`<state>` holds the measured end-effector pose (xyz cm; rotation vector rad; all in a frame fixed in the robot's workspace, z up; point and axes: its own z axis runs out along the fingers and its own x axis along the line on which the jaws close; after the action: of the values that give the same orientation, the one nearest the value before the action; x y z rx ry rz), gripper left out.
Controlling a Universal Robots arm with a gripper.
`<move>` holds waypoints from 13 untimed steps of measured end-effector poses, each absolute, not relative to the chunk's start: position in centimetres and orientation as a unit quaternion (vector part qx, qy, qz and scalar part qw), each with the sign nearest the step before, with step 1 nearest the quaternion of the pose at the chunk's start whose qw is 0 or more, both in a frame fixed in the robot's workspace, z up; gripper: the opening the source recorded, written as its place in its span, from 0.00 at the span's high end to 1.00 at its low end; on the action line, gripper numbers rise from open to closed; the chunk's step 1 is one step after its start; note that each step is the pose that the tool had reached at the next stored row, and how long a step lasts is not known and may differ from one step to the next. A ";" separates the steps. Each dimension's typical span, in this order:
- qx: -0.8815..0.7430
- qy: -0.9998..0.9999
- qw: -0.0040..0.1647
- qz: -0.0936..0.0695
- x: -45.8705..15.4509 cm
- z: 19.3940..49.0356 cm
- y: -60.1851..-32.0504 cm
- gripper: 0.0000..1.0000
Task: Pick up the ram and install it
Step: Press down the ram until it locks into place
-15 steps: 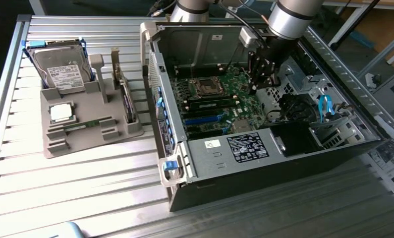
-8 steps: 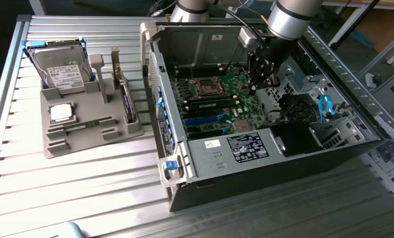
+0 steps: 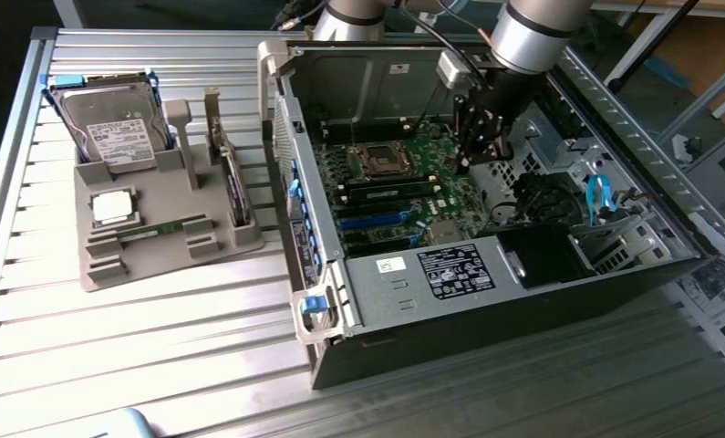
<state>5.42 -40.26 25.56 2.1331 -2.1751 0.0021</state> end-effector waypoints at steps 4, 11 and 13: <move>0.699 -0.713 0.048 0.001 5.0 25.5 -40.3 0.89; 0.699 -0.713 0.049 0.002 4.3 25.3 -40.3 0.89; 0.699 -0.713 0.049 0.002 4.1 25.3 -40.3 0.89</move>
<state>4.06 -40.26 25.29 2.1308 -2.1731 0.0074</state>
